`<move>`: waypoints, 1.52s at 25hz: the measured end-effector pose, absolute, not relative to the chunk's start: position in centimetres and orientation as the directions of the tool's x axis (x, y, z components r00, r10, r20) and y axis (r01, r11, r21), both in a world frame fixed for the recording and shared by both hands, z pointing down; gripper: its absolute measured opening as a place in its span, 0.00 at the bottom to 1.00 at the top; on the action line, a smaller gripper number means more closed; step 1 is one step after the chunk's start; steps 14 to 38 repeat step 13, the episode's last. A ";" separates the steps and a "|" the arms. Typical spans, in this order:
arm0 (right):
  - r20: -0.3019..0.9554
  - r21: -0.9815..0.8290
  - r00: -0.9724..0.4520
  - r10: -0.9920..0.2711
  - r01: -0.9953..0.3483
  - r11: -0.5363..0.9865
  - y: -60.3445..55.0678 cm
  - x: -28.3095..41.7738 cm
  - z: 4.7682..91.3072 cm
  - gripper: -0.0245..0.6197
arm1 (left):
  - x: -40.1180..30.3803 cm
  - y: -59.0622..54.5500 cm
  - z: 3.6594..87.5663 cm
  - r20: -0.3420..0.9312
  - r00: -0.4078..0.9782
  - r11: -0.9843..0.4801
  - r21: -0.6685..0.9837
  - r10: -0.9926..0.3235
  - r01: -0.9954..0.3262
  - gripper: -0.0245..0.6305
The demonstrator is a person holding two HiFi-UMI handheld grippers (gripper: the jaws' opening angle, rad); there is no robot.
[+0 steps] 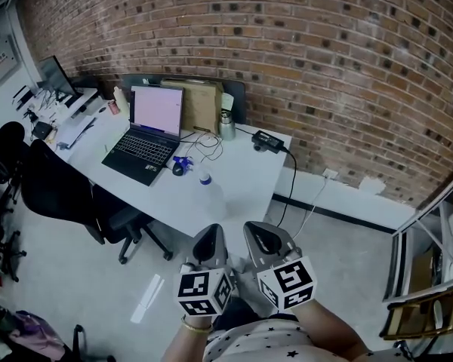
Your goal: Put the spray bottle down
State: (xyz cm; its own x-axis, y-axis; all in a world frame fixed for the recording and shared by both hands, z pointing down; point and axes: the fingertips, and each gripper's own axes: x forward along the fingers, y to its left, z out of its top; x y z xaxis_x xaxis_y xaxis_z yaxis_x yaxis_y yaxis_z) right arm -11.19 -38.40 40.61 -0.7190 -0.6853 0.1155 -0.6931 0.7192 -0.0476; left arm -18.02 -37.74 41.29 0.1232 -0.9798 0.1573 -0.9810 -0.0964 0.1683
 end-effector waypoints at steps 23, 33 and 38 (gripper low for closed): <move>0.099 -0.050 -0.722 -0.685 -0.691 0.721 -38.9 -11.2 40.3 0.04 | -17.8 -38.3 41.3 0.157 0.134 -0.108 0.160 -0.979 -0.981 0.05; 0.099 -0.050 -0.722 -0.685 -0.691 0.721 -38.9 -11.2 40.3 0.04 | -17.8 -38.3 41.3 0.157 0.134 -0.108 0.160 -0.979 -0.981 0.05; 0.099 -0.050 -0.722 -0.685 -0.691 0.721 -38.9 -11.2 40.3 0.04 | -17.8 -38.3 41.3 0.157 0.134 -0.108 0.160 -0.979 -0.981 0.05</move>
